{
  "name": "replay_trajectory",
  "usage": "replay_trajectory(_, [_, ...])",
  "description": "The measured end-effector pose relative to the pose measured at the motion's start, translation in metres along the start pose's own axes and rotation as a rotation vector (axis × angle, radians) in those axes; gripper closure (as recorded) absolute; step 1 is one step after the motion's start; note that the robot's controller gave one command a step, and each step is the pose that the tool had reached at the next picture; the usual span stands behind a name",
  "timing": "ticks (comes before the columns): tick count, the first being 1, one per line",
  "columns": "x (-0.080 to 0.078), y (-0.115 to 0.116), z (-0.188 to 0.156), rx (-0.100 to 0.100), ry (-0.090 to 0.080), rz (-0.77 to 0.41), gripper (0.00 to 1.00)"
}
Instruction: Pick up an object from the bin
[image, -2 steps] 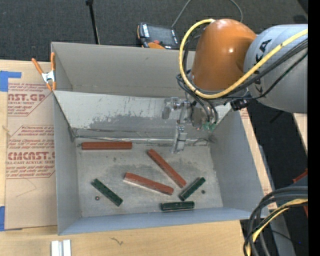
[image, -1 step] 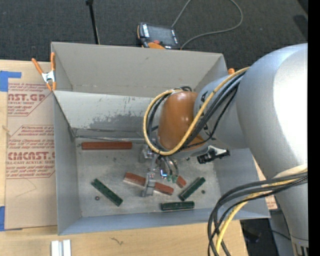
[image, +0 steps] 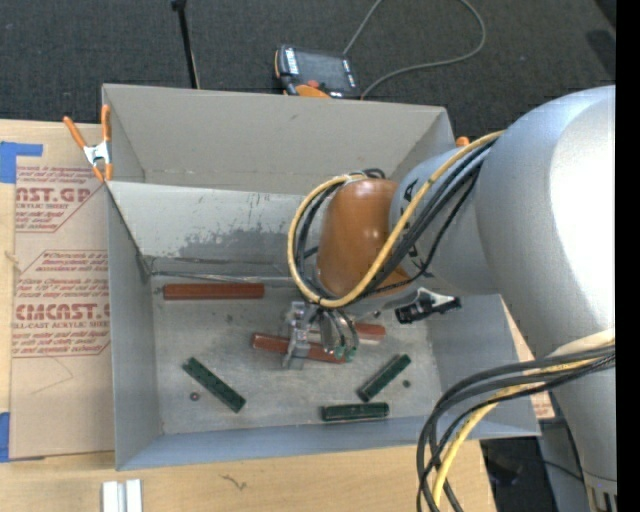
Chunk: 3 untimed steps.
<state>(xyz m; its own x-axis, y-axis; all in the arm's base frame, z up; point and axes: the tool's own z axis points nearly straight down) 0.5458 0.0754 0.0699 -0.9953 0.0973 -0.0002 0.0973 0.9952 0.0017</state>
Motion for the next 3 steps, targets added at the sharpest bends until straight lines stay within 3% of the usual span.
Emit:
replay_trajectory(1, [-0.028,0.030,-0.149,-0.003,-0.011,0.032,1.00])
replay_trajectory(2, [-0.026,0.028,-0.144,0.001,-0.002,0.032,0.00])
replay_trajectory(3, [-0.020,0.038,0.003,0.001,-0.004,0.085,0.00])
